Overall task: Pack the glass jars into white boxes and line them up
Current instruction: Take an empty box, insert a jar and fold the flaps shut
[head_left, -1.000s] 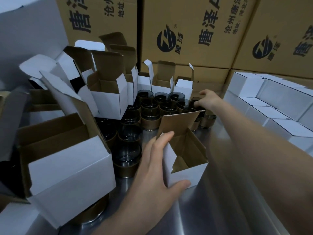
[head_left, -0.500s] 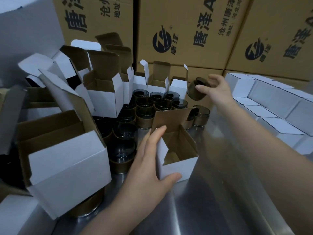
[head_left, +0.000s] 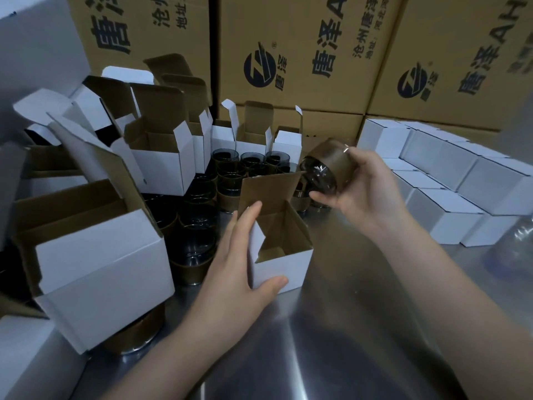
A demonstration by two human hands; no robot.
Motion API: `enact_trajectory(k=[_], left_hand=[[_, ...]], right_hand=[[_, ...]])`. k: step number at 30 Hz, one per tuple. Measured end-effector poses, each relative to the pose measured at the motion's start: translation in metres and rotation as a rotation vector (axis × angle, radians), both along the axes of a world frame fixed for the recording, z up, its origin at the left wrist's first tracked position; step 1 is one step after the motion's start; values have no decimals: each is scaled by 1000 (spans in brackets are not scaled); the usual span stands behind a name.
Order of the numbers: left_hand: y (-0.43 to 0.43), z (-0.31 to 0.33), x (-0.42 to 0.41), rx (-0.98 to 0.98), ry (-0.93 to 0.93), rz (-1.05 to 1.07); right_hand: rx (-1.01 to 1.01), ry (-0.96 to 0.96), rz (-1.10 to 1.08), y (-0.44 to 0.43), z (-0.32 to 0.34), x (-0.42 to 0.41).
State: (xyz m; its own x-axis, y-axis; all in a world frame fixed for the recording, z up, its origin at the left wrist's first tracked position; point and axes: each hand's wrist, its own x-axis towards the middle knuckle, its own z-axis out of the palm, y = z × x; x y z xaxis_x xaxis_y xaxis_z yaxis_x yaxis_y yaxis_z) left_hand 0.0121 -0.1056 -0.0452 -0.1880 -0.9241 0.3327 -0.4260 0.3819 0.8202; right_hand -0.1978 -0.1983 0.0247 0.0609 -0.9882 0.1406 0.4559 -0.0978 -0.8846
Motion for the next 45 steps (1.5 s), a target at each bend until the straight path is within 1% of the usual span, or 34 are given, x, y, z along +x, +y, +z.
enact_trajectory(k=[5,8,10,14,17,20,23,26,28,30,34,39,45], left_hand=[[1,2,-1,-6,-12,12],[1,2,-1,-11,-17,9],[0,1,0,-27,-21,4],[0,-3,1,-26,28,-10],[1,-3,0,-11,59,-10],[-1,-3,0,-40,77,-7],[-3,-5,1,-36,125,-17],[-5,-7,3,-24,149,-3],[-7,-9,3,-30,163,6],[-9,-13,4,-35,169,15],[-12,-16,2,-24,199,16],[-10,-12,2,-43,225,45],[-9,-12,3,-76,217,43]], right_hand=[[97,-22,69,12,-7,9],[135,27,67,15,-10,14],[122,65,52,15,-11,14],[24,46,79,16,-9,11],[-122,14,182,20,-3,6],[-295,84,293,26,5,2],[-394,104,391,34,12,0],[-475,177,443,44,14,9],[-513,240,403,49,13,20],[-561,349,364,53,10,30],[-548,523,324,56,1,39],[-520,615,211,58,3,41],[-483,736,153,61,9,36]])
